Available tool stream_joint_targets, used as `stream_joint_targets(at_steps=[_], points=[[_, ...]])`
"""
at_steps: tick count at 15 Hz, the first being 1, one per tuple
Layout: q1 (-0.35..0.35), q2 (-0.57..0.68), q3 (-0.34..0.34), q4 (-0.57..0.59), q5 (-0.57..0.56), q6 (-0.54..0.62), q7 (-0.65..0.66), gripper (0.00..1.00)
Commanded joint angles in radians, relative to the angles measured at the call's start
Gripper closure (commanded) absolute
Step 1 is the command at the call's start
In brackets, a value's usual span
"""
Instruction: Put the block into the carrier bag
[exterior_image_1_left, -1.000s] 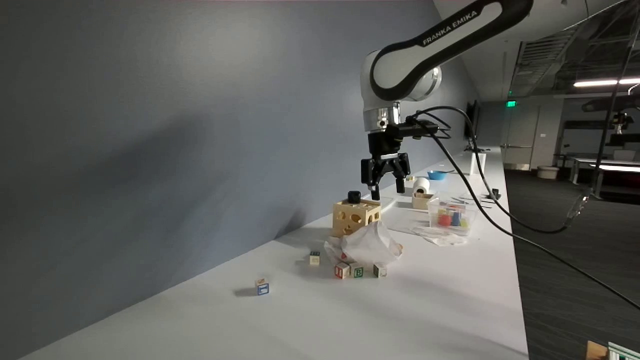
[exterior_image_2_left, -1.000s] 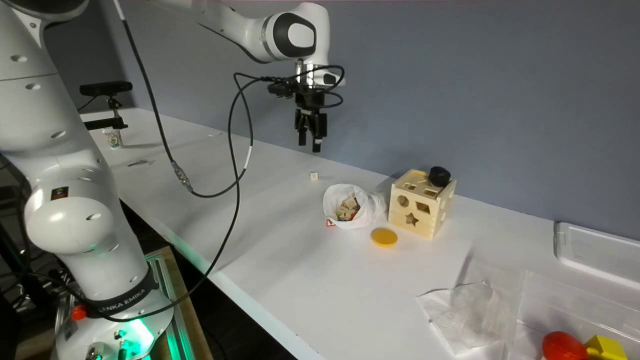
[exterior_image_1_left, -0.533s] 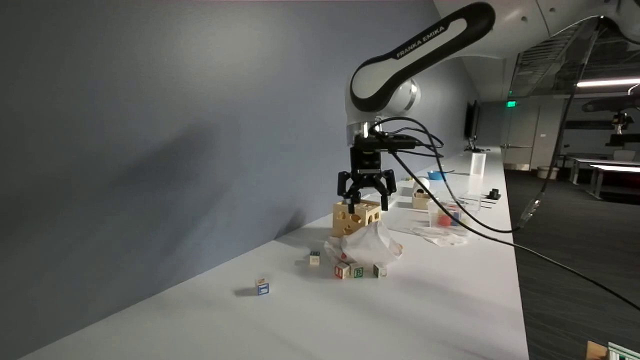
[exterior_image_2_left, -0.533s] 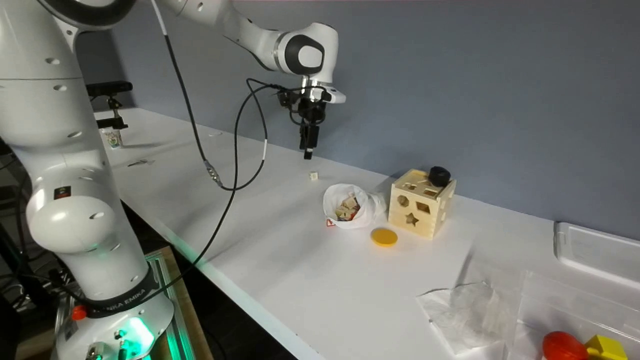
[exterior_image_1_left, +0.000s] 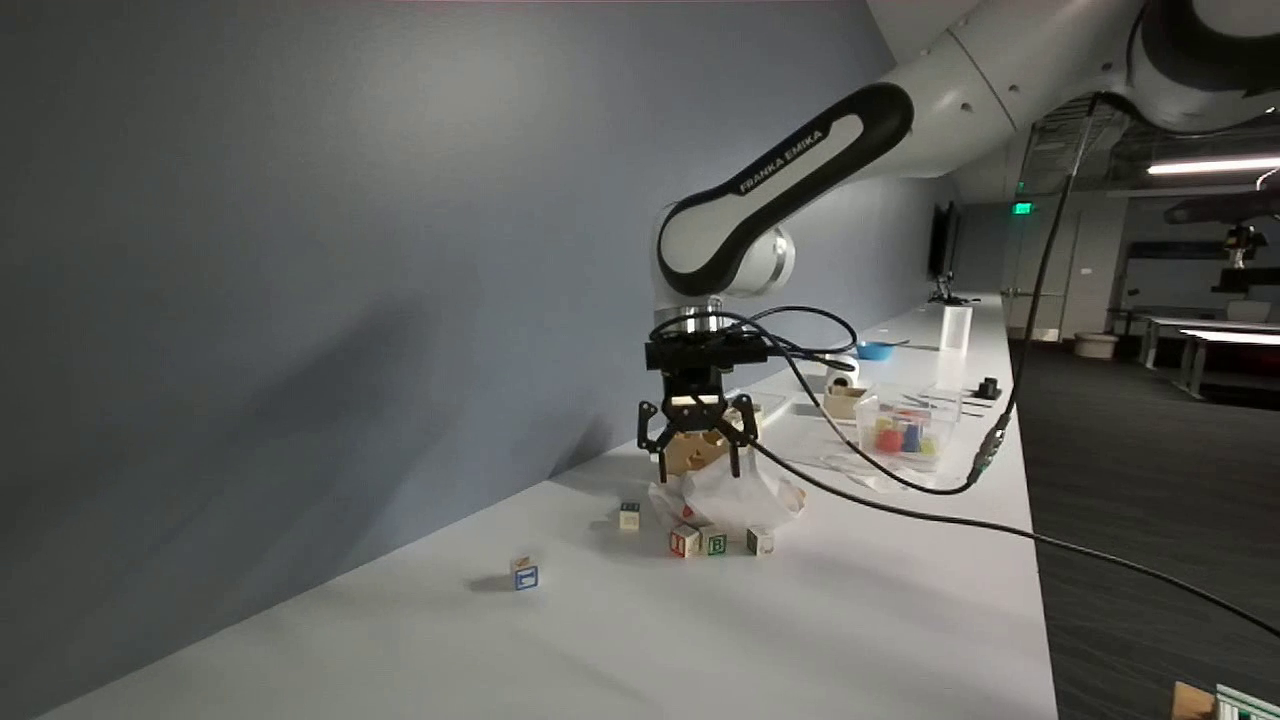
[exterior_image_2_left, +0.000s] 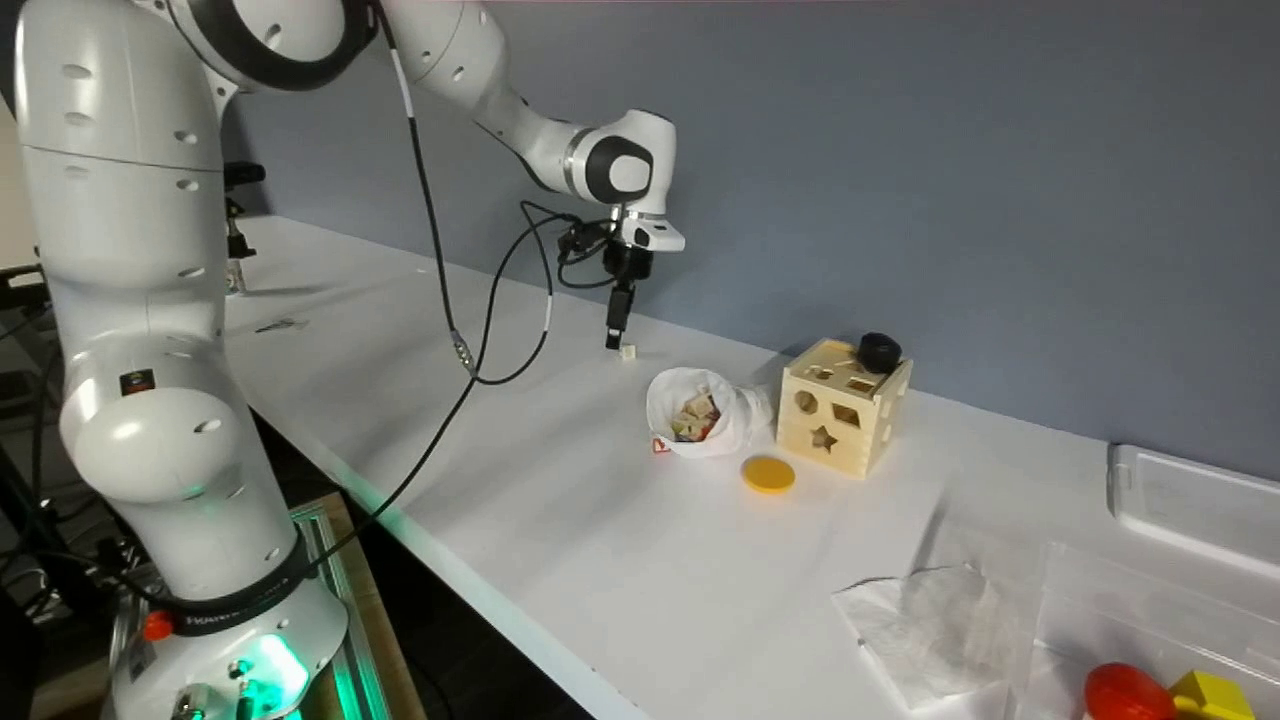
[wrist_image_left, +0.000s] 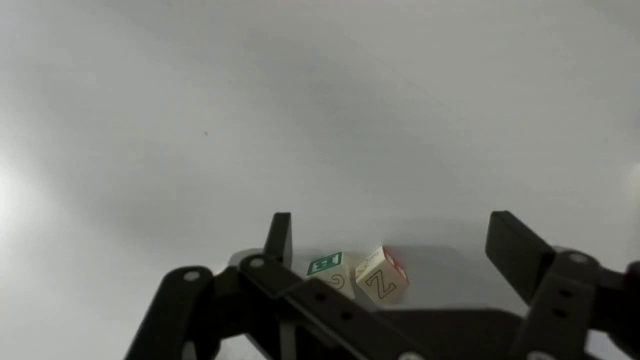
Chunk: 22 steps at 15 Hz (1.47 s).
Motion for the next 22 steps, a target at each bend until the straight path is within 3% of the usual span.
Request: stream_joint_targets(at_steps=[1,5,6,12,22], points=[[0.037,0.067,-0.031,0.051,-0.092,-0.017,0.114,0.00],[0.061,0.122,-0.056,0.068,-0.264,-0.013,0.106,0.00],[0.044,0.086,-0.045,0.029,-0.201,-0.003,0.087,0.00],[0.053,0.113,-0.053,0.048,-0.238,-0.002,0.087,0.00],[0.077,0.134,-0.079,-0.028,-0.271,0.270,0.206,0.00]])
